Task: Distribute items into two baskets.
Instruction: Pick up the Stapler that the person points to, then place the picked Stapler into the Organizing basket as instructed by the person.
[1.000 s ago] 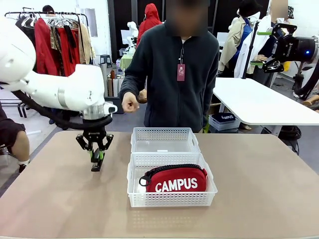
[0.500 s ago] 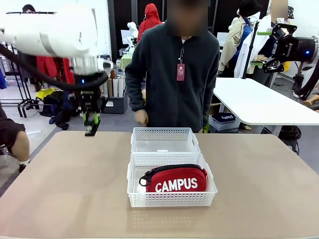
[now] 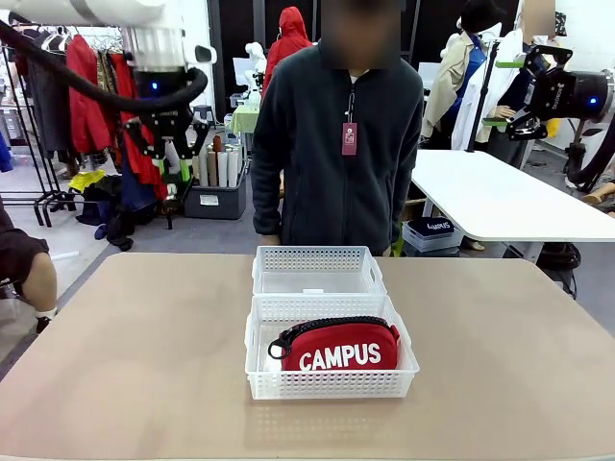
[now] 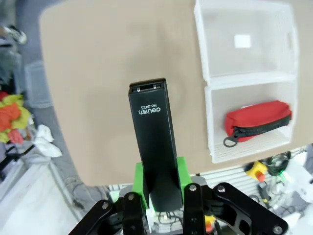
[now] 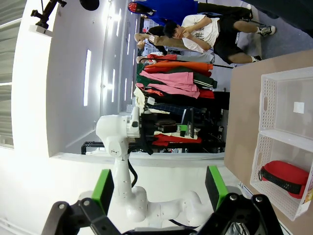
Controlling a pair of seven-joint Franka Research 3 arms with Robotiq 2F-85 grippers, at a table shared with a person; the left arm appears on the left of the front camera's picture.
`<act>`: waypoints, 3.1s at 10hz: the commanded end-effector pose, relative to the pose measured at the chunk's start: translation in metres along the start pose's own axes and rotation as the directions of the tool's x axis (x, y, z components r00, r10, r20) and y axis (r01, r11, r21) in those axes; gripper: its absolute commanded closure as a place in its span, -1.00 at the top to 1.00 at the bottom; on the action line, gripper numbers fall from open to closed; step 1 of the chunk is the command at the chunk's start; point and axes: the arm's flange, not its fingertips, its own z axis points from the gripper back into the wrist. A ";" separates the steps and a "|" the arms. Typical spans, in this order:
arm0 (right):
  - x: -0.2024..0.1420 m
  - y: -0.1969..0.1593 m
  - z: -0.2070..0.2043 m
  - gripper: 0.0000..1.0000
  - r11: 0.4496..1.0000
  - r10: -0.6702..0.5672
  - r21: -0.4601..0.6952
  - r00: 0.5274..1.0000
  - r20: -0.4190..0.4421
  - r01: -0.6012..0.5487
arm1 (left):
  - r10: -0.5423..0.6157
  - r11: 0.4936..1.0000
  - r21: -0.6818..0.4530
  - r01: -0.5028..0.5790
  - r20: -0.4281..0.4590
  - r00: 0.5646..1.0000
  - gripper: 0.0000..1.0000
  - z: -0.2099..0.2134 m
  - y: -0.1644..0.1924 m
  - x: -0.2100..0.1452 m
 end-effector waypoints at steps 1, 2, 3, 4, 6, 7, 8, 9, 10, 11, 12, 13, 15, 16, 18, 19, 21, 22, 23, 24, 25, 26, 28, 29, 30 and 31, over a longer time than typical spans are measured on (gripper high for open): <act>-0.001 0.002 -0.001 1.00 1.000 0.003 0.001 1.000 -0.002 -0.003 | 0.000 0.999 0.043 -0.002 0.047 0.999 -1.00 0.023 -0.005 0.007; -0.001 0.002 -0.001 1.00 1.000 0.003 0.001 1.000 -0.002 -0.003 | -0.002 0.999 0.041 -0.001 0.076 0.997 -1.00 0.030 -0.004 0.005; -0.001 0.002 -0.001 1.00 1.000 0.003 0.001 1.000 -0.002 -0.003 | -0.021 0.999 0.031 0.019 0.076 0.997 -1.00 0.027 -0.001 0.003; -0.001 0.002 -0.001 1.00 1.000 0.003 0.001 1.000 -0.002 -0.003 | -0.007 1.000 0.019 0.006 0.050 0.999 -1.00 0.026 -0.002 0.003; -0.001 0.002 -0.001 1.00 1.000 0.003 0.001 1.000 -0.002 -0.003 | -0.007 1.000 0.019 0.006 0.050 0.999 -1.00 0.026 -0.002 0.003; -0.001 0.002 -0.001 1.00 1.000 0.003 0.001 1.000 -0.002 -0.003 | -0.007 1.000 0.019 0.006 0.050 0.999 -1.00 0.026 -0.002 0.003; -0.001 0.002 -0.001 1.00 1.000 0.003 0.001 1.000 -0.002 -0.003 | -0.007 1.000 0.019 0.006 0.050 0.999 -1.00 0.026 -0.002 0.003; -0.001 0.002 -0.001 1.00 1.000 0.003 0.001 1.000 -0.002 -0.003 | -0.007 1.000 0.019 0.006 0.050 0.999 -1.00 0.026 -0.002 0.003; -0.001 0.002 -0.001 1.00 1.000 0.003 0.001 1.000 -0.002 -0.003 | -0.007 1.000 0.019 0.006 0.050 0.999 -1.00 0.026 -0.002 0.003; -0.001 0.002 -0.001 1.00 1.000 0.003 0.001 1.000 -0.002 -0.003 | -0.007 1.000 0.019 0.006 0.050 0.999 -1.00 0.026 -0.002 0.003; -0.001 0.002 -0.001 1.00 1.000 0.003 0.001 1.000 -0.002 -0.003 | -0.007 1.000 0.019 0.006 0.050 0.999 -1.00 0.026 -0.002 0.003; -0.001 0.002 -0.001 1.00 1.000 0.003 0.001 1.000 -0.002 -0.003 | -0.007 1.000 0.019 0.006 0.050 0.999 -1.00 0.026 -0.002 0.003; -0.001 0.002 -0.001 1.00 1.000 0.003 0.001 1.000 -0.002 -0.003 | -0.007 1.000 0.019 0.006 0.050 0.999 -1.00 0.026 -0.002 0.003; -0.001 0.002 -0.001 1.00 1.000 0.003 0.001 1.000 -0.002 -0.003 | -0.007 1.000 0.019 0.006 0.050 0.999 -1.00 0.026 -0.002 0.003; -0.001 0.002 -0.001 1.00 1.000 0.003 0.001 1.000 -0.002 -0.003 | -0.007 1.000 0.019 0.006 0.050 0.999 -1.00 0.026 -0.002 0.003; -0.001 0.002 -0.001 1.00 1.000 0.003 0.001 1.000 -0.002 -0.003 | -0.007 1.000 0.019 0.006 0.050 0.999 -1.00 0.026 -0.002 0.003; -0.001 0.002 -0.001 1.00 1.000 0.003 0.001 1.000 -0.002 -0.003 | -0.007 1.000 0.019 0.006 0.050 0.999 -1.00 0.026 -0.002 0.003; -0.001 0.002 -0.001 1.00 1.000 0.003 0.001 1.000 -0.002 -0.003 | -0.007 1.000 0.019 0.006 0.050 0.999 -1.00 0.026 -0.002 0.003; -0.001 0.002 -0.001 1.00 1.000 0.003 0.001 1.000 -0.002 -0.003 | -0.007 1.000 0.019 0.006 0.050 0.999 -1.00 0.026 -0.002 0.003; -0.001 0.002 -0.001 1.00 1.000 0.003 0.001 1.000 -0.002 -0.003 | -0.007 1.000 0.019 0.006 0.050 0.999 -1.00 0.026 -0.002 0.003; -0.001 0.002 -0.001 1.00 1.000 0.003 0.001 1.000 -0.002 -0.003 | -0.007 1.000 0.019 0.006 0.050 0.999 -1.00 0.026 -0.002 0.003; -0.001 0.002 -0.001 1.00 1.000 0.003 0.001 1.000 -0.002 -0.003 | -0.007 1.000 0.019 0.006 0.050 0.999 -1.00 0.026 -0.002 0.003; -0.001 0.002 -0.001 1.00 1.000 0.003 0.001 1.000 -0.002 -0.003 | -0.150 0.984 0.104 0.147 0.021 0.988 -1.00 0.033 -0.012 0.007; -0.001 0.002 -0.001 1.00 1.000 0.003 0.001 1.000 -0.002 -0.003 | -0.279 0.954 0.110 0.279 -0.011 0.960 -1.00 0.036 -0.026 0.011; -0.001 0.002 -0.001 1.00 1.000 0.003 0.001 1.000 -0.002 -0.003 | -0.406 0.906 0.116 0.407 -0.031 0.913 -1.00 0.038 -0.040 0.018; -0.001 0.002 -0.001 1.00 1.000 0.003 0.001 1.000 -0.002 -0.003 | -0.534 0.834 0.112 0.540 -0.081 0.842 -1.00 0.037 -0.048 0.029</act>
